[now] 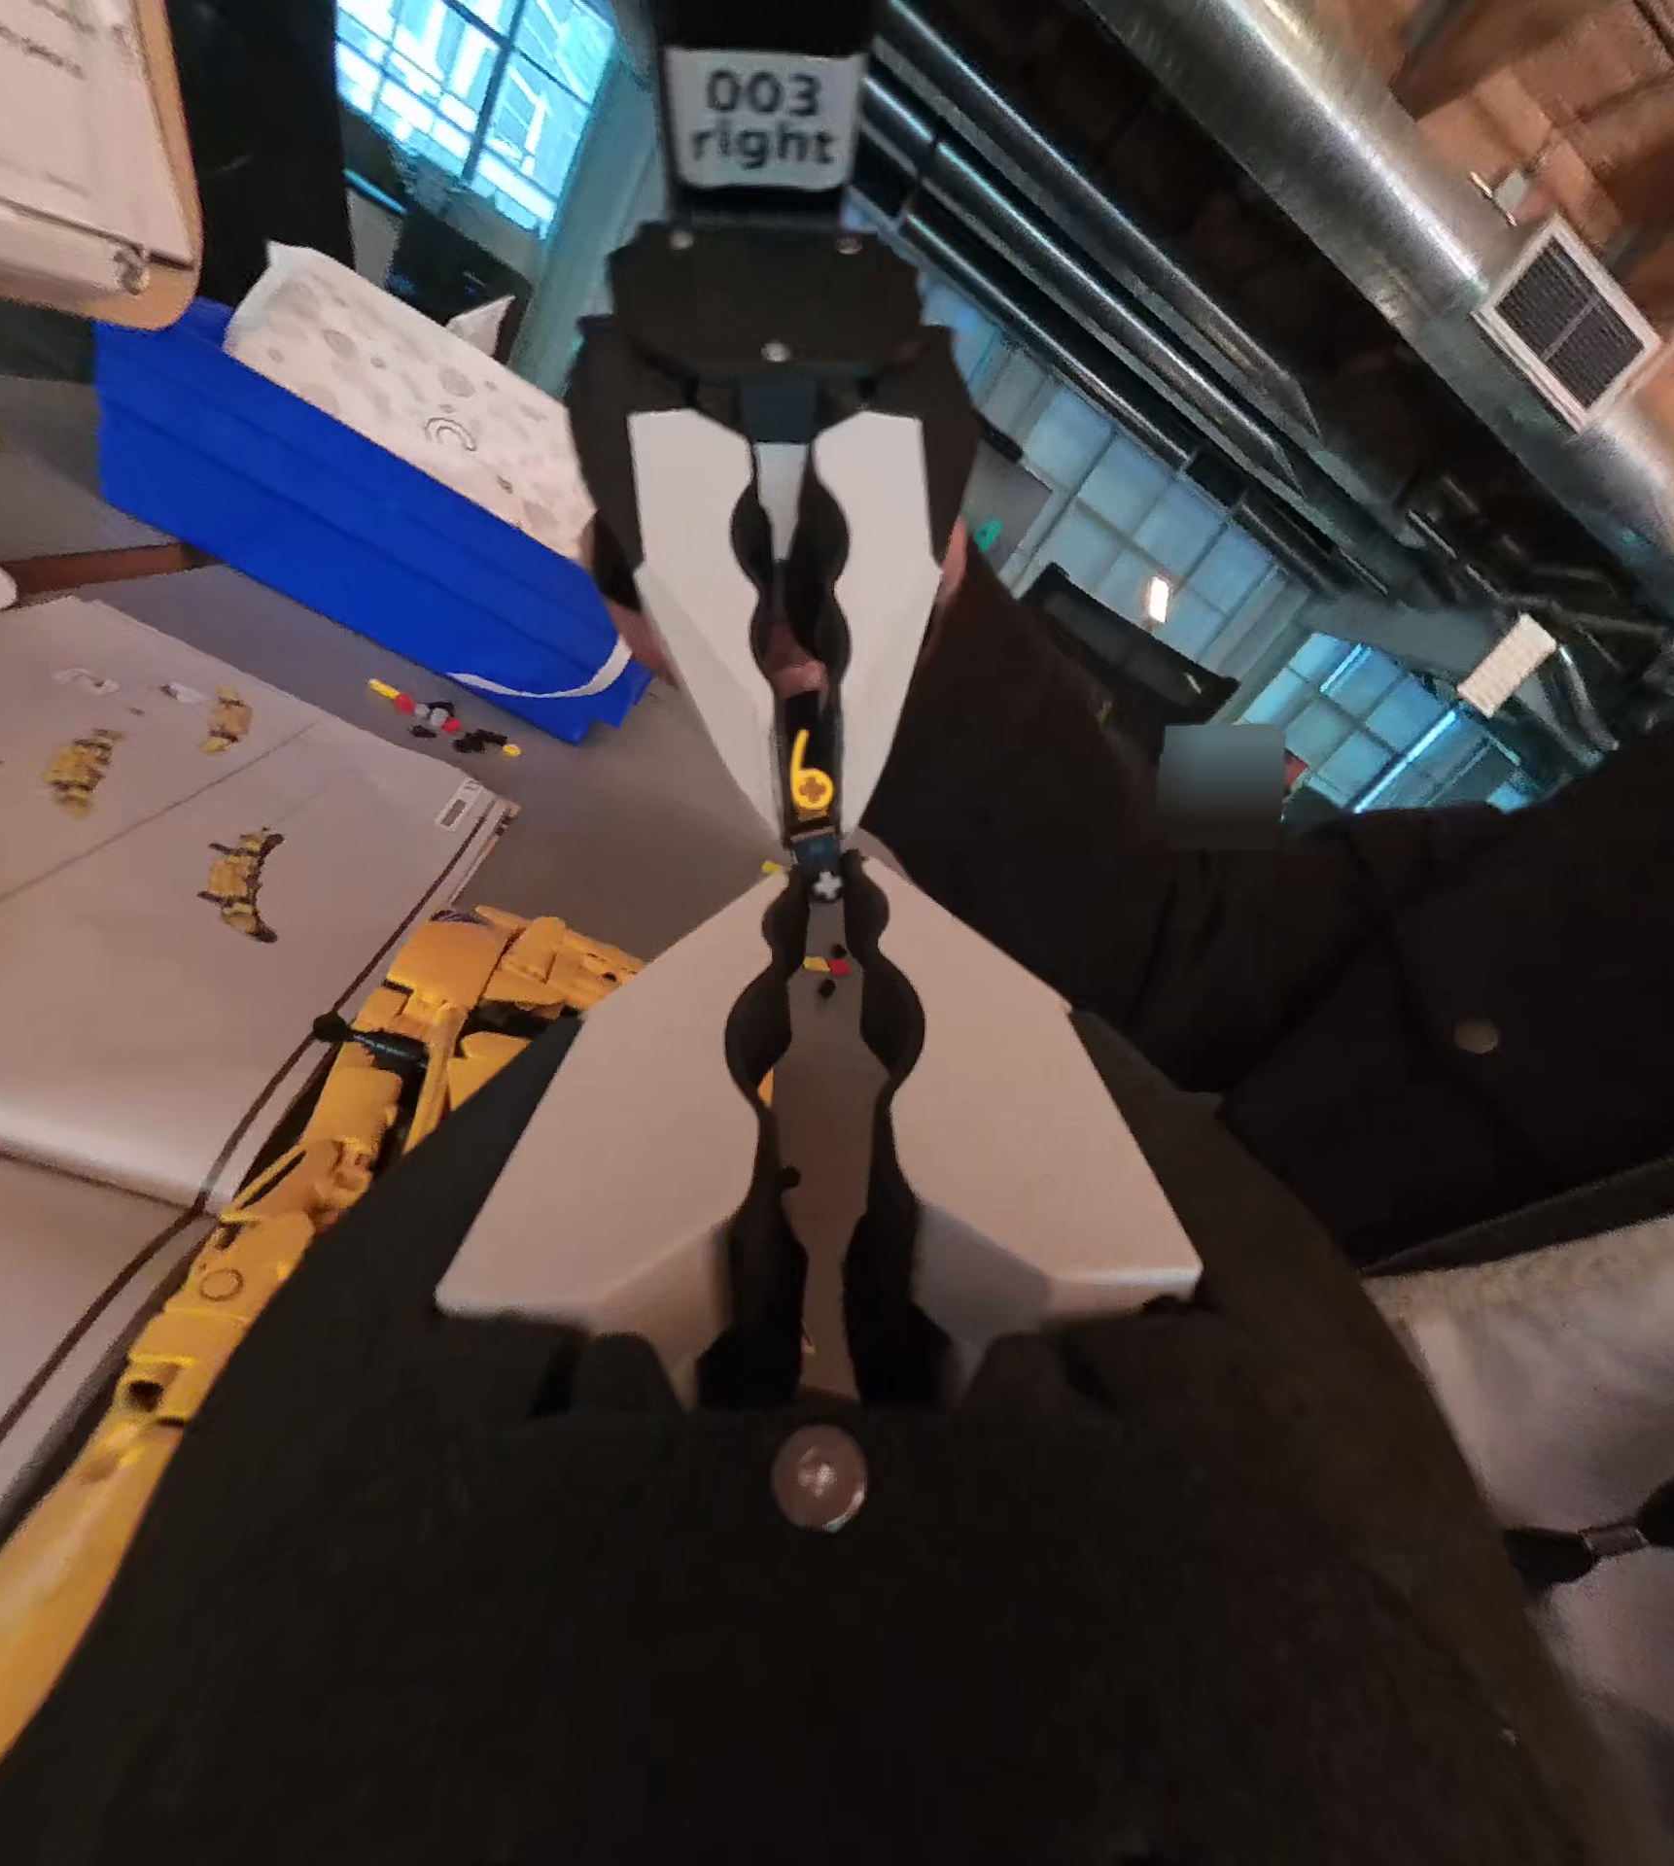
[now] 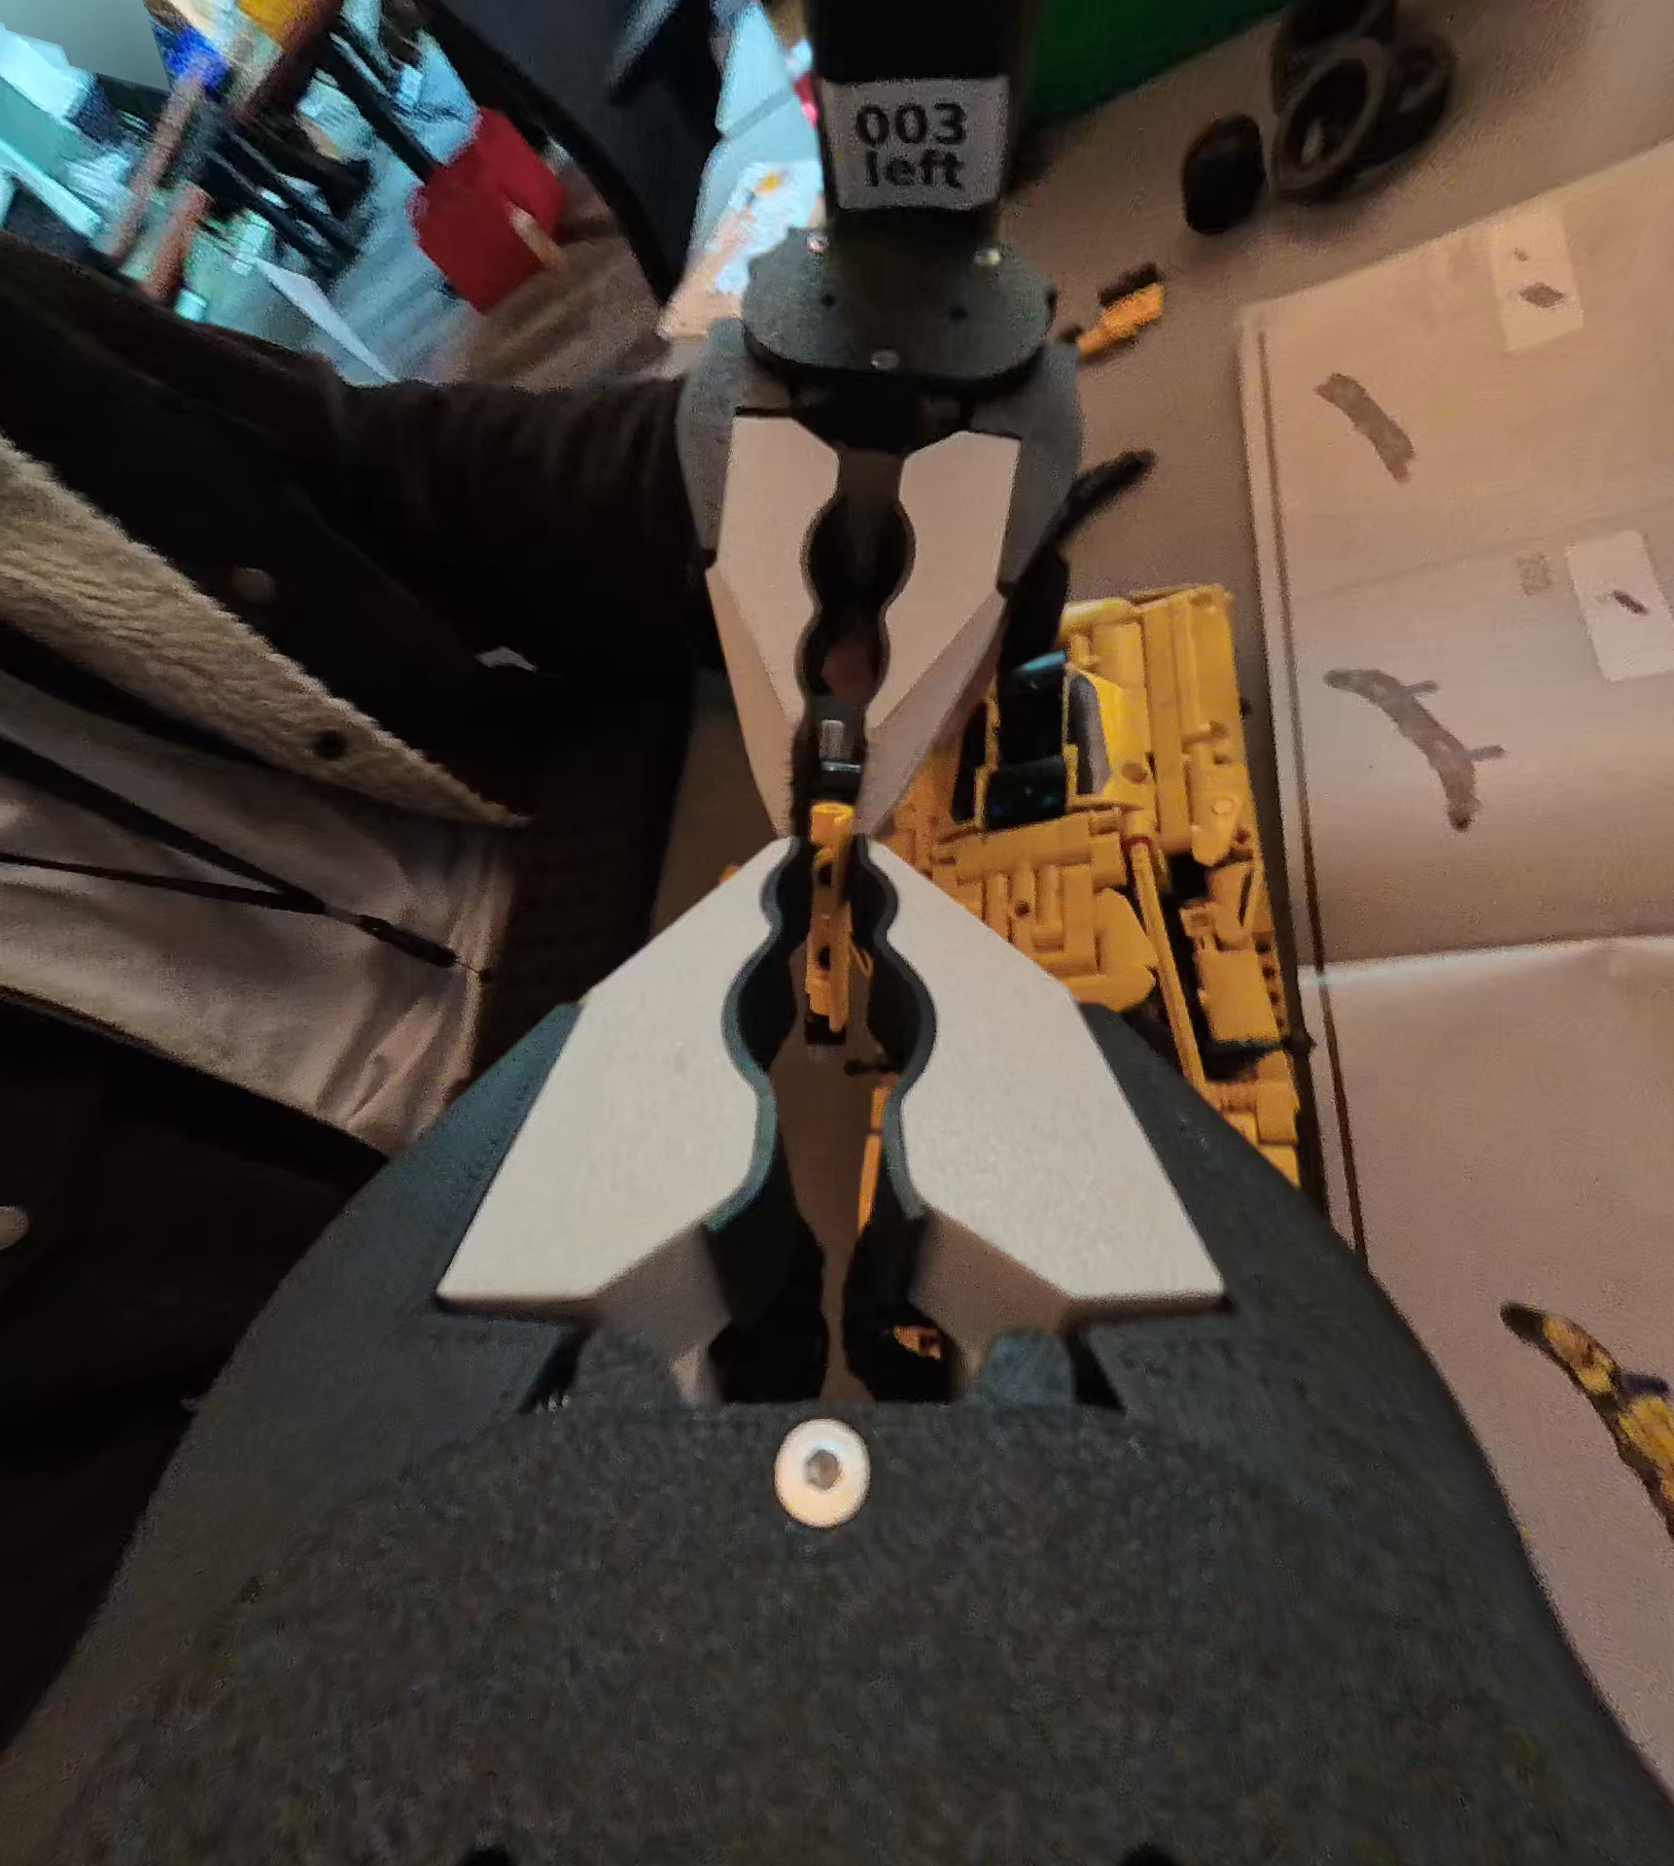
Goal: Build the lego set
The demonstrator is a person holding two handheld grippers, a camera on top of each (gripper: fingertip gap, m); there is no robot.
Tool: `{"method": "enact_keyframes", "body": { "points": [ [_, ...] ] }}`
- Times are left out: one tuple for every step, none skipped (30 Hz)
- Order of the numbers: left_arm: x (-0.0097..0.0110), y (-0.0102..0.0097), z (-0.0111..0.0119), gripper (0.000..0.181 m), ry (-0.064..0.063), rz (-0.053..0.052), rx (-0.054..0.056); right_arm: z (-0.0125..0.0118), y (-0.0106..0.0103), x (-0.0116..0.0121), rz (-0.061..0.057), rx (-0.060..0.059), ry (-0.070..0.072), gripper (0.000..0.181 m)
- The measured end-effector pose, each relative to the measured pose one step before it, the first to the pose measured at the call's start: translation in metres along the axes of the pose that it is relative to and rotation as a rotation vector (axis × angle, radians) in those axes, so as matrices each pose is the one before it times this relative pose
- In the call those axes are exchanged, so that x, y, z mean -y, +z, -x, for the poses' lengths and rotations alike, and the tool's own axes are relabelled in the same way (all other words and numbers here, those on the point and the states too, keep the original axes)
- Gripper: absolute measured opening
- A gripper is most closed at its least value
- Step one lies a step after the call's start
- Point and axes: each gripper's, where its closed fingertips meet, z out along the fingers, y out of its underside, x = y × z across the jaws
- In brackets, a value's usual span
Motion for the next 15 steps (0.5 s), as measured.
{"method": "enact_keyframes", "body": {
  "points": [
    [0.00298, -0.00137, -0.00181, 0.005, 0.0039, -0.0083, -0.0054, 0.00094, -0.0009, 0.00413, -0.0235, 0.0234, -0.0003, 0.007],
    [-0.00002, -0.00049, -0.00209, 0.005, 0.0138, 0.0107, 0.002, 0.00212, 0.00095, -0.00017, 0.0076, 0.0246, 0.007, 0.008],
    [0.00031, -0.00078, -0.00189, 0.005, 0.0315, 0.0109, 0.0139, 0.00171, 0.00151, -0.00063, 0.0139, 0.0165, -0.0003, 0.008],
    [0.00429, -0.00174, -0.0019, 0.005, 0.0274, -0.0099, 0.015, 0.00216, -0.00026, 0.00246, -0.0096, 0.0175, -0.0019, 0.008],
    [0.00654, -0.00096, -0.00203, 0.005, 0.0419, -0.018, 0.0189, 0.00217, 0.00299, -0.00308, 0.0245, 0.0204, 0.0136, 0.007],
    [0.01258, 0.00011, -0.00568, 0.005, 0.0546, -0.0482, 0.0026, -0.00401, 0.01178, -0.00998, 0.0794, -0.0103, 0.0181, 0.007],
    [0.01114, 0.00206, -0.0079, 0.004, 0.0408, -0.0281, -0.0174, -0.01452, 0.02061, -0.01884, 0.1487, -0.0678, 0.0044, 0.008],
    [-0.00528, 0.00184, 0.00129, 0.004, 0.0534, 0.0758, 0.0345, -0.00149, 0.01519, -0.00154, 0.0701, -0.0028, -0.0451, 0.008],
    [-0.00821, -0.00452, 0.00651, 0.005, 0.0664, 0.0749, 0.0673, 0.01046, -0.00675, 0.01639, -0.1001, 0.048, -0.0389, 0.008],
    [0.00072, -0.01024, 0.0033, 0.005, 0.0049, -0.0107, 0.0188, -0.00578, -0.01974, 0.0133, -0.1368, -0.0504, 0.0208, 0.007],
    [0.00441, -0.01101, 0.00265, 0.005, -0.0487, -0.0456, -0.0087, -0.00509, -0.0157, 0.00237, -0.0643, -0.0391, 0.0051, 0.008],
    [-0.00046, -0.00744, 0.00437, 0.005, -0.0243, -0.0199, 0.0114, 0.00339, -0.00785, 0.0041, -0.0759, 0.0156, -0.0016, 0.007],
    [-0.00324, -0.00312, 0.00191, 0.005, -0.0148, -0.0046, 0.0025, -0.00156, 0.00176, -0.00379, -0.0079, -0.0069, 0.0219, 0.007],
    [0.00104, -0.00036, -0.00191, 0.005, -0.0376, -0.0312, -0.0258, -0.00656, 0.00634, -0.01057, 0.049, -0.0444, 0.0267, 0.008],
    [0.0029, 0.00091, -0.00112, 0.005, -0.0458, -0.042, -0.0233, -0.00115, 0.00569, -0.00345, 0.0089, -0.03, 0.0038, 0.008]
  ]
}}
